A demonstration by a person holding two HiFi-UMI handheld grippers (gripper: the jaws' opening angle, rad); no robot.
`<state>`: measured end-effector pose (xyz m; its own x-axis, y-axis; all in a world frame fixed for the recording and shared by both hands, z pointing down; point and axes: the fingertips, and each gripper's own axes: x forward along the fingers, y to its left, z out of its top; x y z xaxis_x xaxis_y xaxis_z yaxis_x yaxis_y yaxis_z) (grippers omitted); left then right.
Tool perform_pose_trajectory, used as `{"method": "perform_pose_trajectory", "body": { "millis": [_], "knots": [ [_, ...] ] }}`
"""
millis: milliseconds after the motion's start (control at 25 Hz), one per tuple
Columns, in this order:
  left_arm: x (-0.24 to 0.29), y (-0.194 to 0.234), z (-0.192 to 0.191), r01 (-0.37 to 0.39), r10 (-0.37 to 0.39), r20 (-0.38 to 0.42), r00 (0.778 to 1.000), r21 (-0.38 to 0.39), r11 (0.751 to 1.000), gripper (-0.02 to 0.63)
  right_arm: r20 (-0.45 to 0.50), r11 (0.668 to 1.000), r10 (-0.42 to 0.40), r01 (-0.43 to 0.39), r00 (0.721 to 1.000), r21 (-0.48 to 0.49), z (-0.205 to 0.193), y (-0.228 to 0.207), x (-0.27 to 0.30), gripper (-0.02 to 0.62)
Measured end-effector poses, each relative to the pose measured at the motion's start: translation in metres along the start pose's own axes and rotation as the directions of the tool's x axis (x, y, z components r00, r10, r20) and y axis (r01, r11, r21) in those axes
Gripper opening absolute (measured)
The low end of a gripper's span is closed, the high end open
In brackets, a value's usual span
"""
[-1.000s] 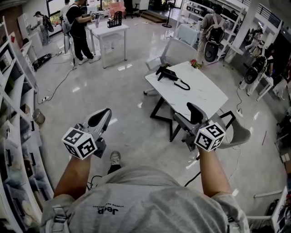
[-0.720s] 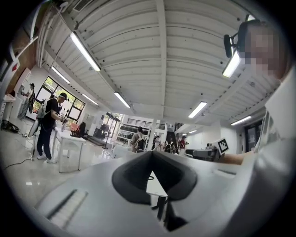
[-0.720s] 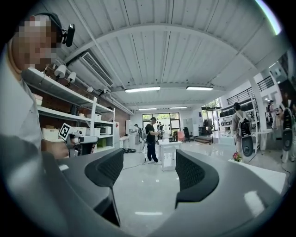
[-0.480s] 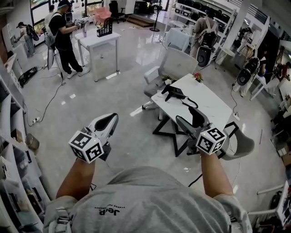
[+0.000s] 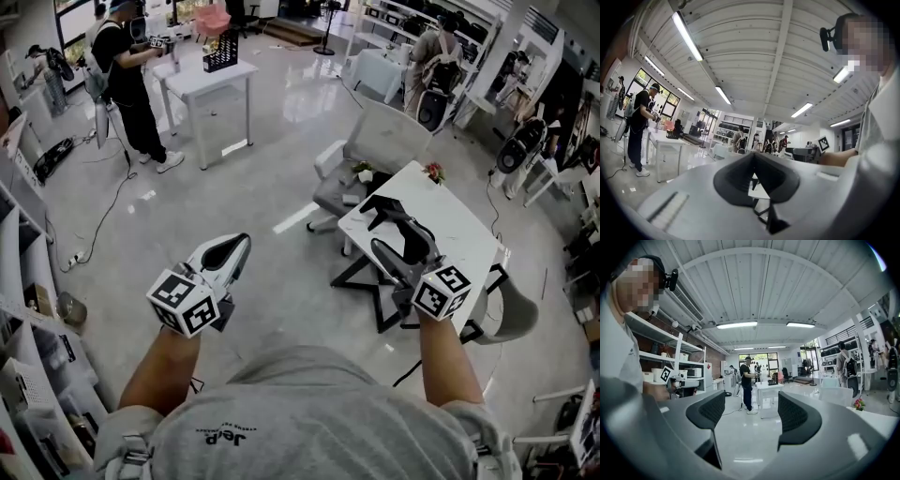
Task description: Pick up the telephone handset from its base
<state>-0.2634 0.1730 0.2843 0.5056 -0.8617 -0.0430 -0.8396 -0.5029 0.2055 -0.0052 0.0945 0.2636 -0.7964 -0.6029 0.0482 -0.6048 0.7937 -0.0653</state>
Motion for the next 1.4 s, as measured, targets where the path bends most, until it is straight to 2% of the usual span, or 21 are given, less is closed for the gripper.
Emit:
{"method": "perform_pose_trajectory", "body": {
  "millis": [280, 480, 680, 920, 1120, 1400],
  "knots": [
    [0.046, 0.050, -0.008, -0.046, 0.045, -0.020, 0.999, -0.018, 0.999, 0.058, -0.011, 0.999, 0.045, -0.045, 0.999, -0.001, -0.005, -0.050, 0.062, 0.331],
    [0.117, 0.076, -0.021, -0.115, 0.115, -0.035, 0.993, 0.005, 0.993, 0.058, -0.007, 0.991, 0.132, -0.132, 0.991, 0.011, -0.012, -0.126, 0.112, 0.331],
    [0.191, 0.113, -0.011, -0.196, 0.196, -0.034, 0.980, 0.003, 0.981, 0.058, -0.011, 0.978, 0.208, -0.207, 0.978, 0.038, -0.009, -0.202, 0.177, 0.331],
    [0.257, 0.142, -0.007, -0.256, 0.256, -0.024, 0.966, -0.012, 0.967, 0.058, -0.028, 0.958, 0.288, -0.287, 0.957, 0.018, -0.011, -0.264, 0.231, 0.331],
    [0.276, 0.167, -0.010, -0.244, 0.244, -0.033, 0.969, 0.021, 0.970, 0.058, -0.045, 0.962, 0.274, -0.272, 0.961, 0.037, -0.025, -0.282, 0.258, 0.331],
    [0.285, 0.211, -0.007, -0.138, 0.143, -0.083, 0.986, 0.061, 0.988, 0.058, -0.036, 0.989, 0.140, -0.138, 0.990, 0.048, -0.027, -0.287, 0.281, 0.331]
  ]
}}
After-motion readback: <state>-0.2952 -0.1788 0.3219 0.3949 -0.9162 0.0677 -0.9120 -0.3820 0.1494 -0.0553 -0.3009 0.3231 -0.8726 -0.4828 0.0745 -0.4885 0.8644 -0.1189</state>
